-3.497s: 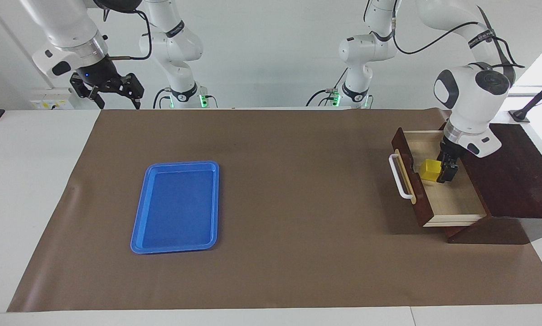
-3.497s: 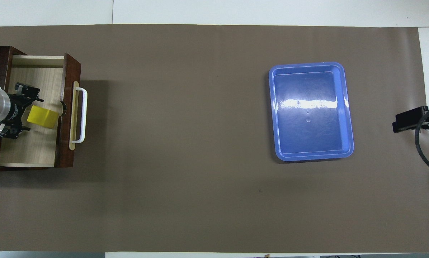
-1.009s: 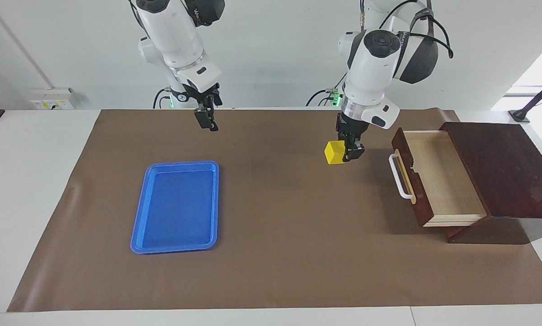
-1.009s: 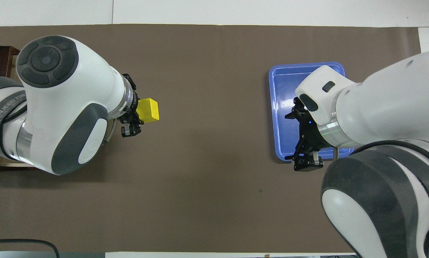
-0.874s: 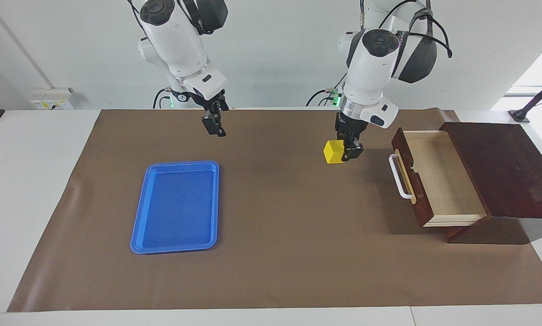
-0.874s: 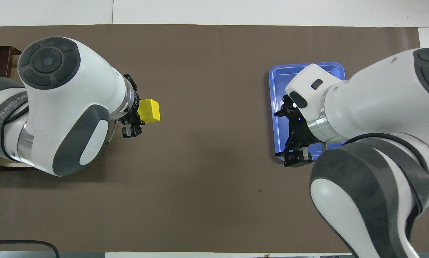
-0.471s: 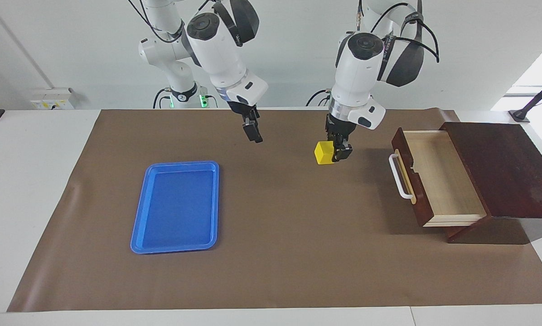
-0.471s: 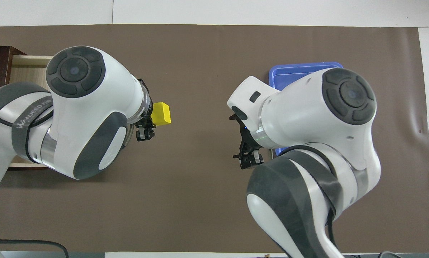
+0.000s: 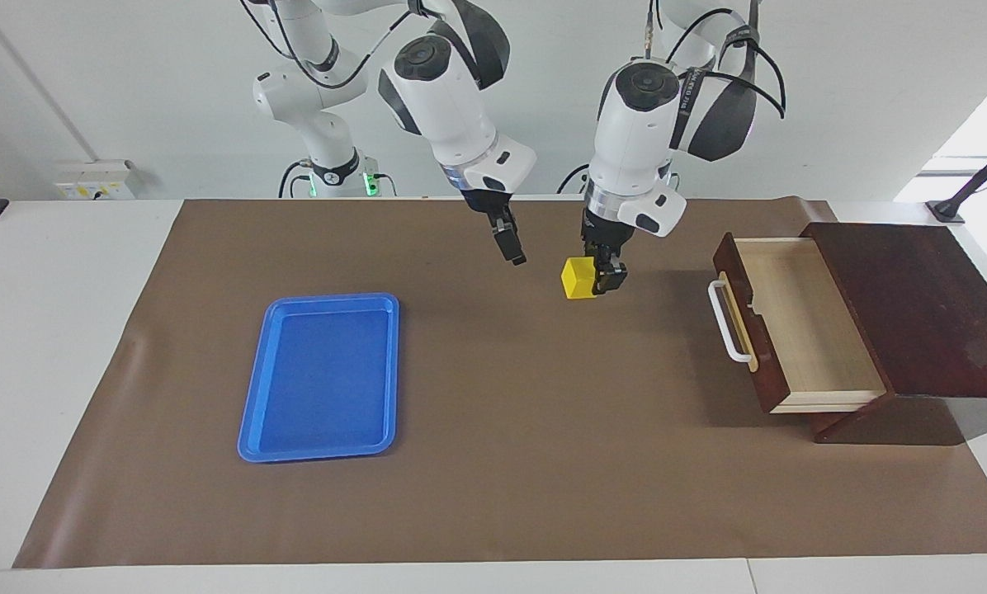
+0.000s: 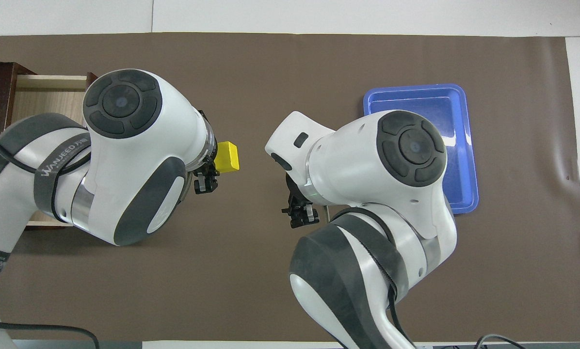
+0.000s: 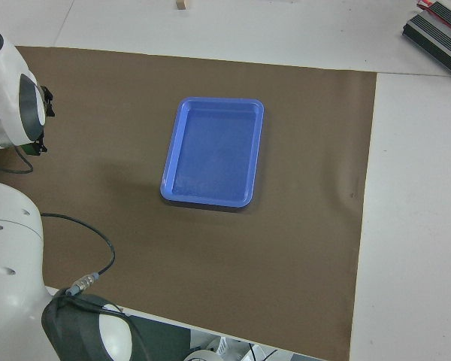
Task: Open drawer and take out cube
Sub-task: 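Hold the cube with the left gripper while the right gripper approaches, then close the right gripper on the cube held by the left gripper, then carry the cube to the blue tray with the right gripper while the left gripper withdraws, then lower the cube into the tray while the left gripper pushes the drawer shut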
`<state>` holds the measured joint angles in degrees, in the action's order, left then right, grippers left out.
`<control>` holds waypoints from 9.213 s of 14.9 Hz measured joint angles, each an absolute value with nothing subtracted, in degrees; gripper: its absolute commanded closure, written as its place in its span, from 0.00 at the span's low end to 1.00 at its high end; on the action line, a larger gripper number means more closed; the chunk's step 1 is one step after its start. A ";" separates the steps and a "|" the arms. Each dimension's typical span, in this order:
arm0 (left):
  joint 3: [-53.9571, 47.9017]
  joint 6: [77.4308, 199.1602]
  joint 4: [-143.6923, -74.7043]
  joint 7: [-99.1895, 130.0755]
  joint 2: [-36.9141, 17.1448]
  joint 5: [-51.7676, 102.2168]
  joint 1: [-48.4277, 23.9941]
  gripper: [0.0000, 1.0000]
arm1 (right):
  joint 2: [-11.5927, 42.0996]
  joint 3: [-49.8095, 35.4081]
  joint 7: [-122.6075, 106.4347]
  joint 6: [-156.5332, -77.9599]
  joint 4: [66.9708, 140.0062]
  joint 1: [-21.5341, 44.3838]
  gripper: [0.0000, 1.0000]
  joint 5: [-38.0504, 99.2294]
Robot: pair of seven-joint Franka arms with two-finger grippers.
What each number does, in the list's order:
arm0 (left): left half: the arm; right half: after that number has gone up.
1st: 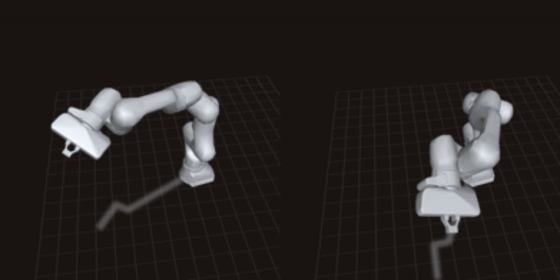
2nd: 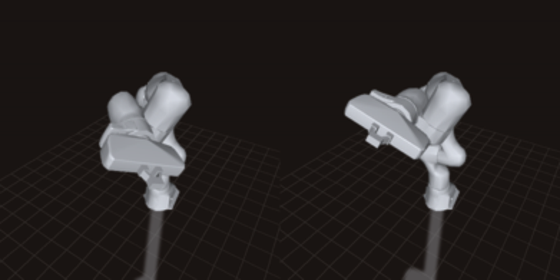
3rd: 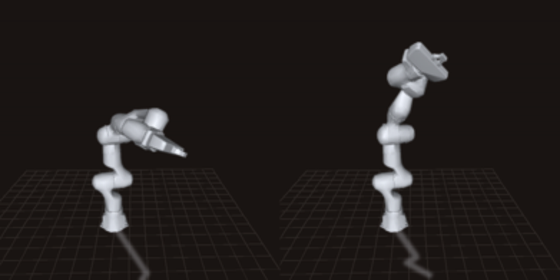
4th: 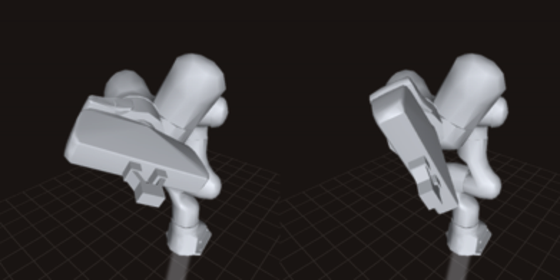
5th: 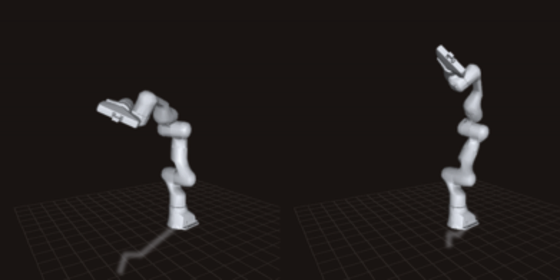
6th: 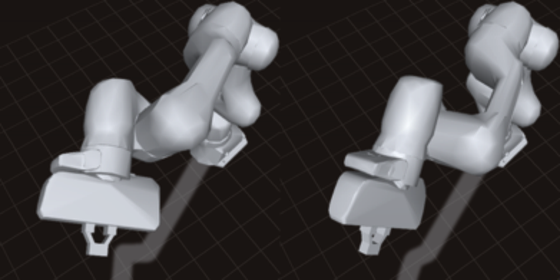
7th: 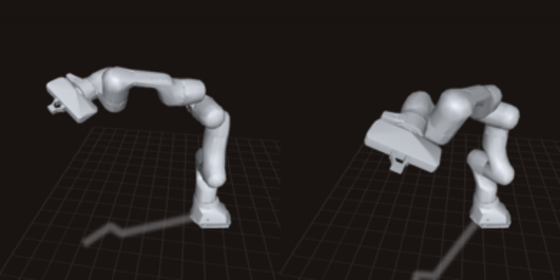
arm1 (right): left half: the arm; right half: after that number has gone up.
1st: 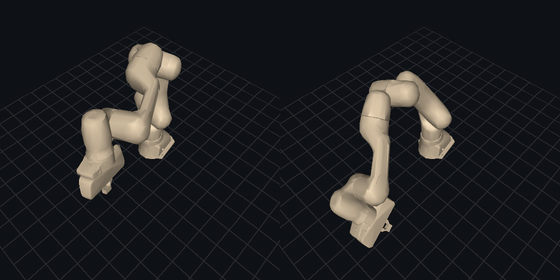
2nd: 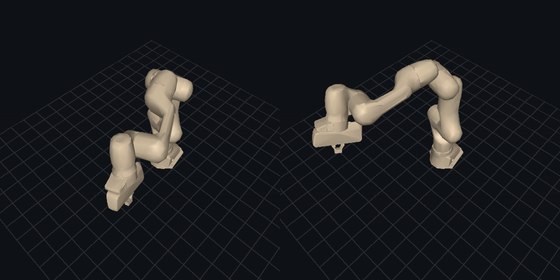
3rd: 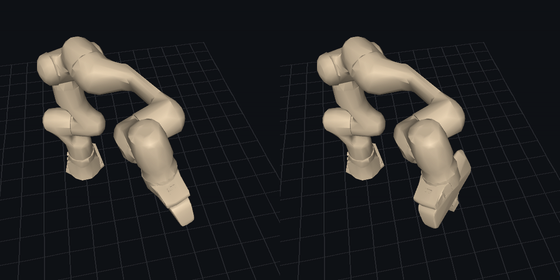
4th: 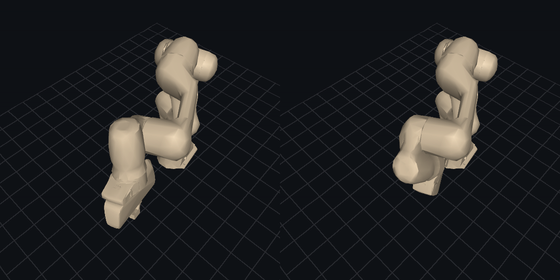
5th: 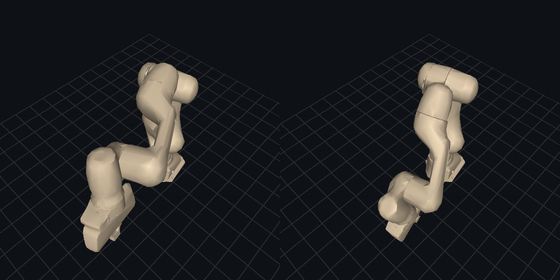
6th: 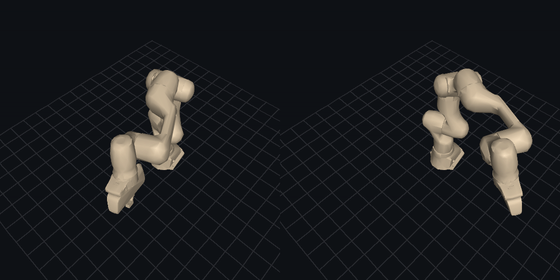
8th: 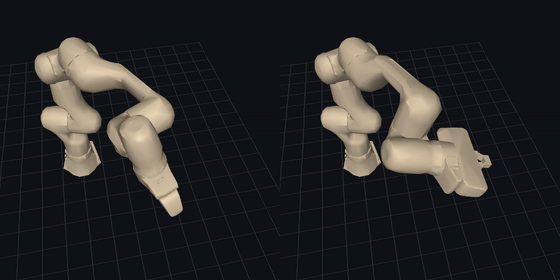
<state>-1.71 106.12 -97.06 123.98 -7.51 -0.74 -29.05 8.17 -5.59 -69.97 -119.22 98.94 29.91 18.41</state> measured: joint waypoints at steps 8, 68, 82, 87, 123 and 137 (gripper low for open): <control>-1.70 106.12 -97.13 124.04 -7.51 -0.74 -29.06 1.00 | 10.34 -5.60 -67.84 -122.48 96.46 31.98 0.00 19.24; -1.66 102.15 -97.02 124.26 -7.12 -1.02 -31.56 1.00 | 13.92 -5.46 -84.34 -129.68 99.81 30.58 0.06 44.92; -1.78 100.32 -97.31 124.32 -6.60 -1.62 -32.07 1.00 | 13.72 -5.11 -84.20 -131.80 99.90 31.22 1.00 45.09; -1.77 100.32 -97.31 124.29 -6.09 -1.64 -32.07 0.46 | 13.32 -5.12 -84.20 -131.80 99.87 31.23 1.00 45.09; -0.29 120.13 -114.32 88.22 -1.22 -7.80 -2.53 0.00 | 8.29 -4.23 -96.44 -122.69 113.11 0.16 1.00 31.69; -1.29 113.35 -109.36 64.31 -0.20 -9.00 7.04 0.00 | 10.95 -4.90 -117.45 -128.99 124.54 -6.20 1.00 45.09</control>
<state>-1.29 113.35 -109.36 64.31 -0.20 -9.00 7.04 10.95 -4.90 -117.45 -128.99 124.54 -6.20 45.09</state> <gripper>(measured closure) 0.000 0.432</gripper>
